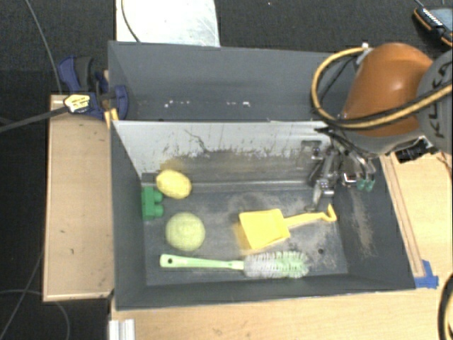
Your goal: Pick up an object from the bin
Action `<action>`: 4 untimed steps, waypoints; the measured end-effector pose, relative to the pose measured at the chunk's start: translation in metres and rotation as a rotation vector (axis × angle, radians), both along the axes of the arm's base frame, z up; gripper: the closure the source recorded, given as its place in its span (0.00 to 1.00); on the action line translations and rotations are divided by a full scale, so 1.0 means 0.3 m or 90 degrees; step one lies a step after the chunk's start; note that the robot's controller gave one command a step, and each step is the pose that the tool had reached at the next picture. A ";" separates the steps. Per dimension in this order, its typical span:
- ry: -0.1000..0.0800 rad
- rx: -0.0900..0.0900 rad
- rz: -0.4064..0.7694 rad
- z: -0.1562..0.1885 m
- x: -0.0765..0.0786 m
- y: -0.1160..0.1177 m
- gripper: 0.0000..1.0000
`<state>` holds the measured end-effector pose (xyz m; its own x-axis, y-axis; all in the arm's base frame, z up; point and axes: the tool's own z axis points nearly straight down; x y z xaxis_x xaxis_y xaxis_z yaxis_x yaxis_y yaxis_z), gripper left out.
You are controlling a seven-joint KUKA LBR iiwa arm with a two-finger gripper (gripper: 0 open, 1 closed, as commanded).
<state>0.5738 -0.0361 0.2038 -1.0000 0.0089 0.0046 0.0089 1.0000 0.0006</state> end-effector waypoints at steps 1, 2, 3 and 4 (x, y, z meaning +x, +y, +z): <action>-0.005 -0.001 0.001 0.017 0.004 0.000 0.00; -0.007 0.000 0.113 -0.343 -0.008 -0.092 0.00; -0.009 -0.001 0.212 -0.198 -0.050 -0.088 0.00; -0.005 0.000 0.132 -0.417 -0.020 -0.100 0.00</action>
Offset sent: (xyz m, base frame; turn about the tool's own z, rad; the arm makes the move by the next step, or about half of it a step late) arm -0.0051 -0.0350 -0.1338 -0.2216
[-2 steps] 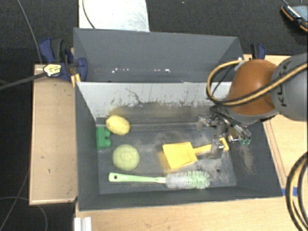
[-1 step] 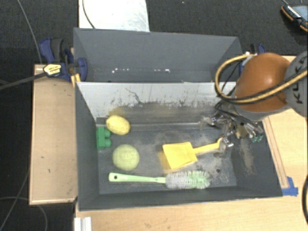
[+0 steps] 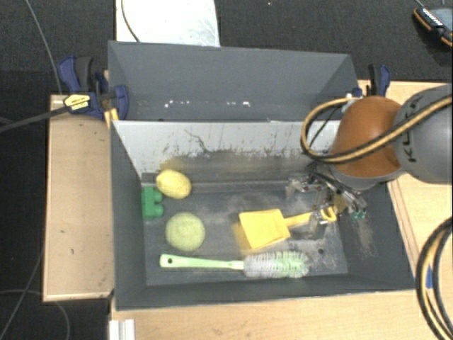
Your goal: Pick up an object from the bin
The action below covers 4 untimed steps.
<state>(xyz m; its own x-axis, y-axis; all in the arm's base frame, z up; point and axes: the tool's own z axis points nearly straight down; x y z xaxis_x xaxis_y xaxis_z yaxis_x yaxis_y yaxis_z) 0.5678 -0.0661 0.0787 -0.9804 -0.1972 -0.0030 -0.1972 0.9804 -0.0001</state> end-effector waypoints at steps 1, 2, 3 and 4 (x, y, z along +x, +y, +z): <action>-0.010 -0.002 0.153 -0.028 -0.022 0.006 0.00; -0.005 0.000 0.009 0.006 0.006 0.001 1.00; -0.005 0.000 0.009 0.007 0.006 0.001 1.00; -0.007 0.000 0.009 0.039 0.007 0.002 1.00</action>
Offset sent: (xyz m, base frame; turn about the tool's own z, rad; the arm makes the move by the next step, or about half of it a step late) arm 0.0005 0.0000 0.0008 -0.0143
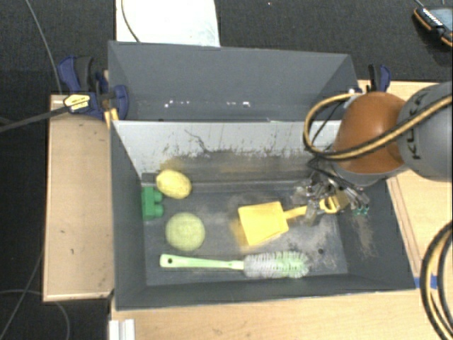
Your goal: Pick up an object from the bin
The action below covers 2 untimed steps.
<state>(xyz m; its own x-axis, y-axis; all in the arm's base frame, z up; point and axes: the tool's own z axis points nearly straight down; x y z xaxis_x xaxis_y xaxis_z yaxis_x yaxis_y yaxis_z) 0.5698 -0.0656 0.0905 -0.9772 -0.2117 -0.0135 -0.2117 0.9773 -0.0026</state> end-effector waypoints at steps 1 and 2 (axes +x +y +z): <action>0.002 0.000 -0.001 0.077 -0.003 0.001 1.00; -0.002 0.000 -0.001 0.143 0.002 0.000 1.00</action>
Offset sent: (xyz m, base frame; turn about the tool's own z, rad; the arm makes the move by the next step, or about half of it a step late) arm -0.0011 0.0002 0.0367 0.0004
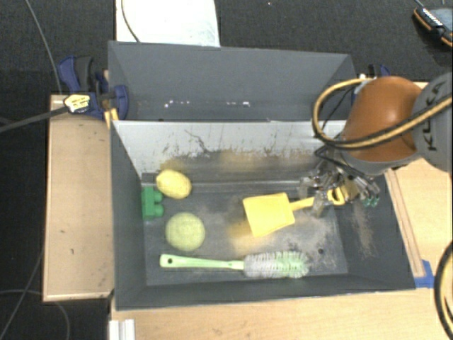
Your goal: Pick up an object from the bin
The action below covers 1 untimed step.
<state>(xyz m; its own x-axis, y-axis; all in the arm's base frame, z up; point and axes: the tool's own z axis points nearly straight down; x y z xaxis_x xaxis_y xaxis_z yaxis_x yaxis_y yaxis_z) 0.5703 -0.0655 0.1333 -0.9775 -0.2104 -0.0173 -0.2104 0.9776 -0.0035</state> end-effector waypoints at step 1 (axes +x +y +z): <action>0.000 0.000 0.000 0.025 0.000 0.000 1.00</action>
Offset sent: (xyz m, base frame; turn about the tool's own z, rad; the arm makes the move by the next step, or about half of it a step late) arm 0.0000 0.0001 0.0282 0.0002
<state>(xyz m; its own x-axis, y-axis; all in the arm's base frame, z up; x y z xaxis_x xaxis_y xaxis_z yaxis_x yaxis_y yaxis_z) 0.5704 -0.0654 0.1409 -0.9775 -0.2101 -0.0180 -0.2101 0.9777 -0.0036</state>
